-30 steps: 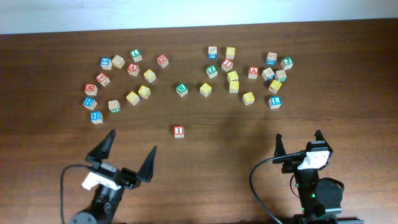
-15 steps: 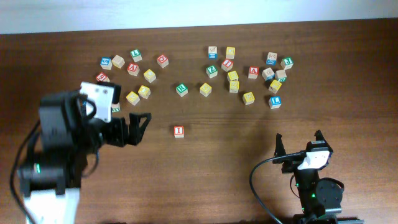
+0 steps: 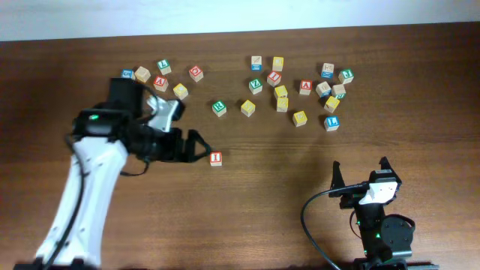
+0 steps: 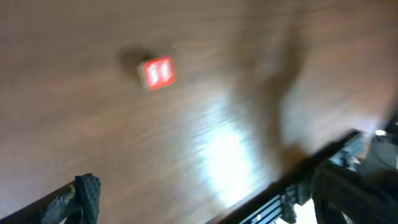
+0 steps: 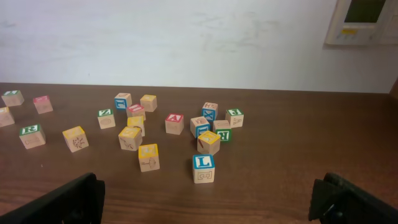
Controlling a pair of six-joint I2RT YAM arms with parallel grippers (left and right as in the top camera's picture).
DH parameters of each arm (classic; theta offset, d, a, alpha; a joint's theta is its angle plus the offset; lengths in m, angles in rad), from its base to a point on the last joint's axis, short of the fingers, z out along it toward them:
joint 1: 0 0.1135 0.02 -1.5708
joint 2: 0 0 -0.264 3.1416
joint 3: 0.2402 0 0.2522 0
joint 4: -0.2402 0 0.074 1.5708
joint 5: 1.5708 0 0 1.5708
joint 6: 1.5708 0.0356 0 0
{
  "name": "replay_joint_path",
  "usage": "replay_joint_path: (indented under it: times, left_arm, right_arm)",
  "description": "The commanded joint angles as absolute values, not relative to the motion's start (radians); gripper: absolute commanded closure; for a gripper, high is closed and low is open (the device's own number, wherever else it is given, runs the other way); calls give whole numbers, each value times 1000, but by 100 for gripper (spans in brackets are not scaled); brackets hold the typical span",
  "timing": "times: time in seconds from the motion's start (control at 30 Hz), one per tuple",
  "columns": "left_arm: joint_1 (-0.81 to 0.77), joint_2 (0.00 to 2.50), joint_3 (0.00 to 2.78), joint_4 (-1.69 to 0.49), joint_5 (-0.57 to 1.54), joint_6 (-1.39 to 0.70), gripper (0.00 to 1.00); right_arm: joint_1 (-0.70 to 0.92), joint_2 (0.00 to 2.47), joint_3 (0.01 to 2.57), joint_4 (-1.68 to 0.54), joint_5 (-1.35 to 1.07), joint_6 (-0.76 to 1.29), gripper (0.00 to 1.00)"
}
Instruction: Spell out ICRA
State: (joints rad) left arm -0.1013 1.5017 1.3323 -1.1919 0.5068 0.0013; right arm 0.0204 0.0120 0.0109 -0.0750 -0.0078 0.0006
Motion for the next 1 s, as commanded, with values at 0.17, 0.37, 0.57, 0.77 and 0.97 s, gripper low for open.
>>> replay_joint_path:
  times: [0.17,0.37,0.57,0.77,0.97]
  left_arm:
    - [-330,1711,1240,-985,-44,-425,20]
    - [-429,1871,1240,-837,23,-433,12]
    - [-455,1917,1240,-764,10,-434,41]
    - [-456,1965,1238,-763,11,-445,52]
    - [-455,1984,1243,-761,11,-445,78]
  right_arm:
    - [26,7,6,-81,-3,4,2]
    - [26,7,6,-81,-3,4,2]
    - [26,7,6,-81,-3,4,2]
    - [26,7,6,-81,-3,4,2]
    - [26,7,6,-81,-3,4,2]
